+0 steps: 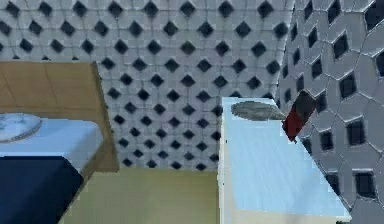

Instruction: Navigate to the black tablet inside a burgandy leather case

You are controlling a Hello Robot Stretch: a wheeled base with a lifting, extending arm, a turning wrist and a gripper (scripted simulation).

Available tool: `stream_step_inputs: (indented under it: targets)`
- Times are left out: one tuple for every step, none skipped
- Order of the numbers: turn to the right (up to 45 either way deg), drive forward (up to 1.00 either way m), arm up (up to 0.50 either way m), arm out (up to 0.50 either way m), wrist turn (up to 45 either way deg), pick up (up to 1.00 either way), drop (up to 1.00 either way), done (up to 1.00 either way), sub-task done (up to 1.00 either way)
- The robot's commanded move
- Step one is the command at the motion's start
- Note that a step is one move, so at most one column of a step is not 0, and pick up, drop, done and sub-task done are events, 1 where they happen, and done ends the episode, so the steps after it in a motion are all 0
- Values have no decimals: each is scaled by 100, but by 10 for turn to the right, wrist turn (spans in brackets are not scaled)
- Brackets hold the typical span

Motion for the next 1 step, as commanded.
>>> stream_step_inputs:
  targets:
    - [270, 0, 0, 0, 0, 0, 0, 0, 0]
